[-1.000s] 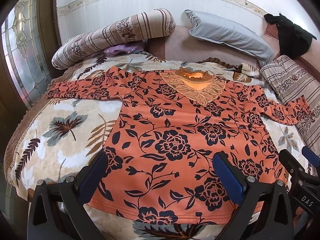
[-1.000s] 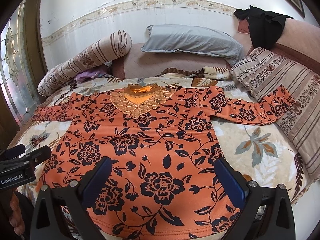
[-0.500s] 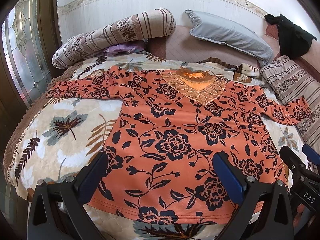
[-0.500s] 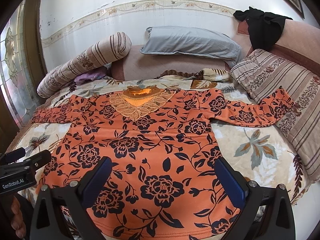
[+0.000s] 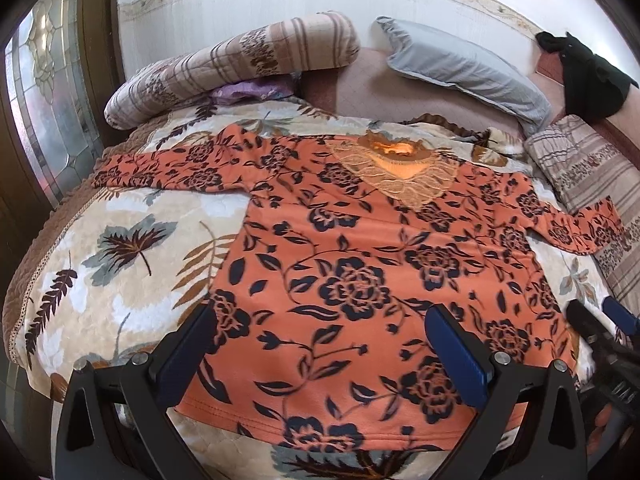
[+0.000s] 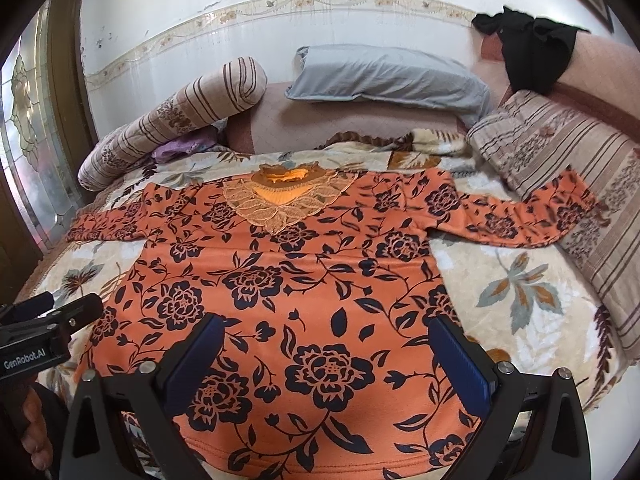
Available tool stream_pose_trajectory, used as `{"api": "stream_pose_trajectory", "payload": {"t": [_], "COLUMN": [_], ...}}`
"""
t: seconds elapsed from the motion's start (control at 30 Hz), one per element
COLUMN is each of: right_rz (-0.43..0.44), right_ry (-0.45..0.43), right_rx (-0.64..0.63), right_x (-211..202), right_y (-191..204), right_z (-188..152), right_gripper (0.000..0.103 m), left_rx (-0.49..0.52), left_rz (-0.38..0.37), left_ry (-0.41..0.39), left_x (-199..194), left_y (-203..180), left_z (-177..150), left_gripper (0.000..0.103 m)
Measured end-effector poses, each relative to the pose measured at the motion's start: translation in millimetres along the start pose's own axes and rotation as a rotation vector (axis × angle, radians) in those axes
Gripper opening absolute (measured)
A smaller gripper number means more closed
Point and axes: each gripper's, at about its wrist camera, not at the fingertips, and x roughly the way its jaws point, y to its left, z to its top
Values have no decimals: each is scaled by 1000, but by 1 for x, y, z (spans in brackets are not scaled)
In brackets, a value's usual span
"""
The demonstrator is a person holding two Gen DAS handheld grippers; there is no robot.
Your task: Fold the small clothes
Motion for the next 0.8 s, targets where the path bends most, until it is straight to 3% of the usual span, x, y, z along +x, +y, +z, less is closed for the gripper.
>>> {"api": "stream_pose_trajectory", "payload": {"t": [0.13, 0.23, 0.47, 0.63, 0.8], "right_rz": [35, 28, -43, -214, -336], "right_ry": [3, 0, -65, -121, -94], "right_rx": [126, 252, 690, 751, 695], "right_x": [7, 14, 43, 60, 91], "right_y": [-48, -108, -300, -387, -428], "right_z": [14, 27, 52, 89, 127], "right_gripper": [103, 103, 103, 93, 85], "left_rx": [-55, -122, -358, -450, -505], "left_rz": [41, 104, 323, 426, 432], "left_ry": [42, 68, 135, 111, 203], "left_x": [24, 45, 101, 122, 162], "left_y": [33, 73, 192, 237, 253], "left_z": [7, 15, 34, 40, 27], "left_gripper": [103, 103, 103, 103, 103]}}
